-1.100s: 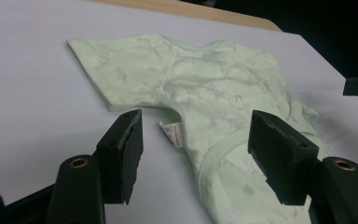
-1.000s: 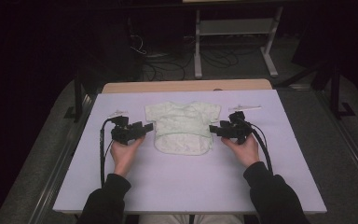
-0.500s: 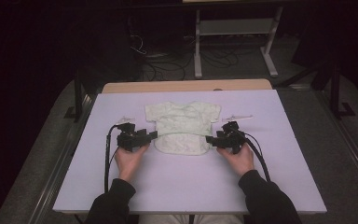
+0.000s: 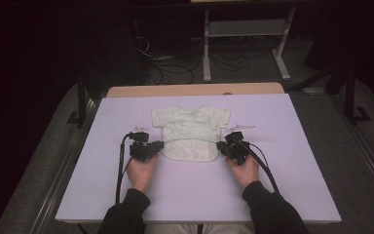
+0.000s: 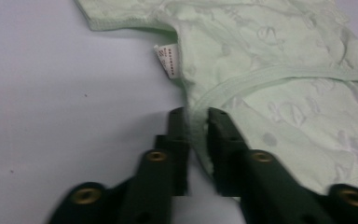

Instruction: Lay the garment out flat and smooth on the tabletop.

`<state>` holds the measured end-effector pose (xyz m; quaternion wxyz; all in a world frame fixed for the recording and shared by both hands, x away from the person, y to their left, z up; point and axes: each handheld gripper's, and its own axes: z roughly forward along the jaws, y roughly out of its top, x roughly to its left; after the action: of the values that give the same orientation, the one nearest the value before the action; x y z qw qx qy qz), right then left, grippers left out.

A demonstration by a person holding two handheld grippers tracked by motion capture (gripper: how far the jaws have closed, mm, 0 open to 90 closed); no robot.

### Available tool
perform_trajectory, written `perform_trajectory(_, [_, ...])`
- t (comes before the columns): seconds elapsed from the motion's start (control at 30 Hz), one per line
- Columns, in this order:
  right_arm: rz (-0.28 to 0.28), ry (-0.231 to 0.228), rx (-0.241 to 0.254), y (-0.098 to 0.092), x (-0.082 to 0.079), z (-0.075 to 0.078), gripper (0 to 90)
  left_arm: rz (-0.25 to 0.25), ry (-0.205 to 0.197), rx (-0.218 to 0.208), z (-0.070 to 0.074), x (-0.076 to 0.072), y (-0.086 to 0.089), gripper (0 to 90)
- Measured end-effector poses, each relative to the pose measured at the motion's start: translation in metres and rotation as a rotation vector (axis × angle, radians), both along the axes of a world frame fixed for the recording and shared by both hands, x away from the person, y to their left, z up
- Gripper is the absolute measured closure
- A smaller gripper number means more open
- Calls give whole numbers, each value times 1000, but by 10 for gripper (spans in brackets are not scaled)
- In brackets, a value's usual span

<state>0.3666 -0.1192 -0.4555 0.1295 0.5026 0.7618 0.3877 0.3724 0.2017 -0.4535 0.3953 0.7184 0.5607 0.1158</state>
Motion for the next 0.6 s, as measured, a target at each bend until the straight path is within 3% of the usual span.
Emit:
perform_trajectory(0.37, [40,52,41,-8,-1,6,880,-18,33,-35,1,-16,5,874])
perform_trajectory(0.6, [60,70,43,-6,-6,9,883,-22,43,-25,3,-20,7,829])
